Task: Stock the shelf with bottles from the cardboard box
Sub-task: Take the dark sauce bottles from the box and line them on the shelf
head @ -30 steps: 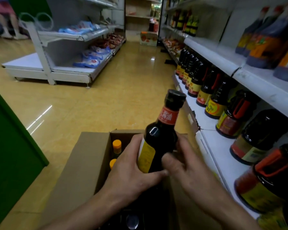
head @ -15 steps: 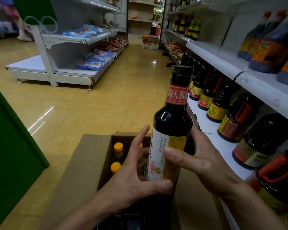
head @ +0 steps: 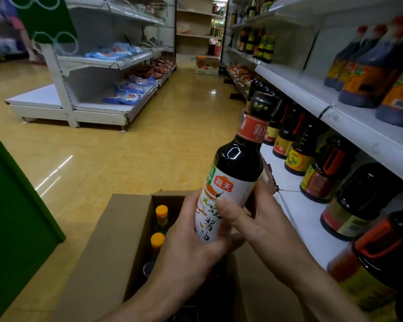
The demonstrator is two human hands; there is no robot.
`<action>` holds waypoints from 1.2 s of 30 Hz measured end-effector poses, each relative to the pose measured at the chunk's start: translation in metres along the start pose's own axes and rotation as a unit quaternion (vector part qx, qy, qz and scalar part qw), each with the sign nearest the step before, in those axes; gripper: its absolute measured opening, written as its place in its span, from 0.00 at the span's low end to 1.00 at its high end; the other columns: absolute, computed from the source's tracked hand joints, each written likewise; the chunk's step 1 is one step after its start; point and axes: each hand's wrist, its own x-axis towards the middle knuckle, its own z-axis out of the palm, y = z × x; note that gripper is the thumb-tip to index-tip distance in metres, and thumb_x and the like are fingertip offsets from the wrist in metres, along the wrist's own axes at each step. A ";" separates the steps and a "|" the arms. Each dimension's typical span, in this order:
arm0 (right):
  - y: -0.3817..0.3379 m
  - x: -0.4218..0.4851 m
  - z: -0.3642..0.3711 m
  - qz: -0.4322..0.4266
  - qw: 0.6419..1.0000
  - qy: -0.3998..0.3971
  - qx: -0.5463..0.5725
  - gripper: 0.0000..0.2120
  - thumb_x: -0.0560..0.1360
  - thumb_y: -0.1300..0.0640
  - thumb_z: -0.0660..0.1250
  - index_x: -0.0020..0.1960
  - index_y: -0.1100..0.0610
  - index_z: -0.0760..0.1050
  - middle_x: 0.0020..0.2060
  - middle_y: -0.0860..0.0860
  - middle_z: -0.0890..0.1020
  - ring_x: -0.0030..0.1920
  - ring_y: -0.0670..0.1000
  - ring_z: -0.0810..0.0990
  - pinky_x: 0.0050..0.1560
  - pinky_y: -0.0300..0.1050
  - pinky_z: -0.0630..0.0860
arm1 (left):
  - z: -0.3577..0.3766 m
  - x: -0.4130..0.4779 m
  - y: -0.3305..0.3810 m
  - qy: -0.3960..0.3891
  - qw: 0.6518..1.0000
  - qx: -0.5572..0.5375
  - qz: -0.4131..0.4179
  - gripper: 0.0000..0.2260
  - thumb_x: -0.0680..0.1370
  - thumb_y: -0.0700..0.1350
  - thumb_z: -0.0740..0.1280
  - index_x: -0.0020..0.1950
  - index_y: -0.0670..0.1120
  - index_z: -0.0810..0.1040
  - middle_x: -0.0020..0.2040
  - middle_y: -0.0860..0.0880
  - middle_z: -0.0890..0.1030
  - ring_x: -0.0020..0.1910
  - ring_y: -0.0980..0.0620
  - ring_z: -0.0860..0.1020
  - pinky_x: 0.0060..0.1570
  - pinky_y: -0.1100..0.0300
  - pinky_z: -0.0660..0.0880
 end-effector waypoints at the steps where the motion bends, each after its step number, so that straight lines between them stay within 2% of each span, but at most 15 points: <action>1: 0.001 0.000 0.003 -0.006 1.000 0.013 -0.011 0.33 0.70 0.44 0.70 0.73 0.39 0.65 0.56 0.27 0.80 0.58 0.32 0.81 0.51 0.30 0.79 | 0.000 -0.001 -0.001 0.003 1.000 -0.002 -0.003 0.34 0.67 0.54 0.80 0.69 0.61 0.70 0.56 0.53 0.85 0.55 0.52 0.85 0.55 0.46 0.82; 4: 0.000 0.002 0.007 -0.008 0.999 0.045 -0.009 0.35 0.68 0.42 0.71 0.72 0.35 0.61 0.52 0.24 0.79 0.54 0.31 0.81 0.48 0.29 0.79 | 0.001 -0.004 -0.001 0.001 1.000 -0.011 -0.004 0.33 0.71 0.48 0.79 0.72 0.61 0.67 0.60 0.55 0.84 0.58 0.53 0.84 0.58 0.49 0.81; 7: -0.002 0.005 0.004 -0.009 0.999 0.043 -0.008 0.33 0.68 0.44 0.73 0.70 0.36 0.65 0.54 0.29 0.81 0.55 0.34 0.82 0.48 0.31 0.80 | -0.002 -0.005 0.001 -0.023 1.000 -0.013 -0.004 0.33 0.76 0.41 0.76 0.74 0.62 0.65 0.63 0.56 0.82 0.61 0.55 0.83 0.60 0.50 0.80; 12: -0.008 0.008 -0.003 -0.014 0.999 0.035 -0.013 0.31 0.68 0.45 0.74 0.70 0.39 0.70 0.55 0.38 0.85 0.56 0.40 0.84 0.52 0.40 0.84 | -0.011 0.000 0.007 -0.044 0.999 -0.006 0.002 0.36 0.73 0.40 0.79 0.72 0.66 0.66 0.61 0.55 0.83 0.59 0.51 0.84 0.57 0.48 0.82; 16: -0.019 0.019 -0.010 -0.024 0.999 0.025 -0.005 0.28 0.72 0.49 0.75 0.70 0.44 0.72 0.57 0.44 0.85 0.58 0.43 0.84 0.54 0.39 0.83 | -0.013 0.010 0.021 -0.044 0.999 0.001 0.017 0.39 0.72 0.40 0.79 0.72 0.68 0.64 0.59 0.55 0.83 0.56 0.51 0.85 0.55 0.48 0.83; 19: -0.035 0.029 -0.017 -0.042 0.999 0.030 -0.012 0.22 0.75 0.49 0.73 0.67 0.47 0.75 0.57 0.44 0.86 0.59 0.45 0.84 0.57 0.40 0.81 | -0.013 0.021 0.039 -0.045 0.998 0.009 0.032 0.42 0.70 0.43 0.81 0.71 0.72 0.62 0.58 0.56 0.83 0.55 0.51 0.85 0.51 0.48 0.84; 22: -0.059 0.038 -0.026 -0.055 0.997 0.043 -0.014 0.20 0.74 0.50 0.70 0.65 0.47 0.76 0.57 0.44 0.86 0.59 0.45 0.84 0.56 0.41 0.82 | -0.013 0.031 0.066 -0.058 0.997 -0.001 0.046 0.41 0.71 0.43 0.80 0.71 0.72 0.62 0.56 0.58 0.82 0.54 0.52 0.85 0.48 0.50 0.85; 26: -0.111 0.055 -0.043 -0.054 0.998 0.033 -0.022 0.22 0.75 0.52 0.70 0.68 0.49 0.74 0.59 0.45 0.85 0.60 0.44 0.83 0.57 0.40 0.81 | -0.016 0.044 0.122 -0.069 0.996 -0.015 0.054 0.36 0.73 0.45 0.77 0.70 0.72 0.63 0.56 0.61 0.80 0.54 0.61 0.83 0.45 0.61 0.83; 30: -0.188 0.078 -0.059 -0.041 0.999 0.027 -0.015 0.23 0.76 0.54 0.69 0.70 0.52 0.72 0.60 0.48 0.84 0.62 0.48 0.83 0.59 0.45 0.81 | -0.024 0.055 0.203 -0.061 0.997 -0.019 0.051 0.36 0.71 0.48 0.78 0.70 0.73 0.65 0.57 0.58 0.81 0.55 0.61 0.82 0.46 0.62 0.83; 34: -0.289 0.104 -0.075 -0.048 0.998 0.036 -0.024 0.23 0.76 0.52 0.69 0.70 0.51 0.72 0.61 0.49 0.84 0.63 0.51 0.83 0.61 0.53 0.80 | -0.031 0.066 0.308 -0.059 0.996 -0.022 0.068 0.36 0.70 0.50 0.78 0.70 0.72 0.65 0.56 0.63 0.82 0.56 0.65 0.81 0.48 0.68 0.80; 36: -0.349 0.117 -0.084 -0.056 0.997 0.038 -0.031 0.22 0.76 0.52 0.69 0.69 0.51 0.73 0.60 0.48 0.85 0.62 0.50 0.83 0.60 0.51 0.81 | -0.035 0.070 0.367 -0.059 0.995 -0.025 0.076 0.35 0.71 0.48 0.78 0.70 0.72 0.65 0.56 0.63 0.82 0.55 0.65 0.81 0.46 0.69 0.80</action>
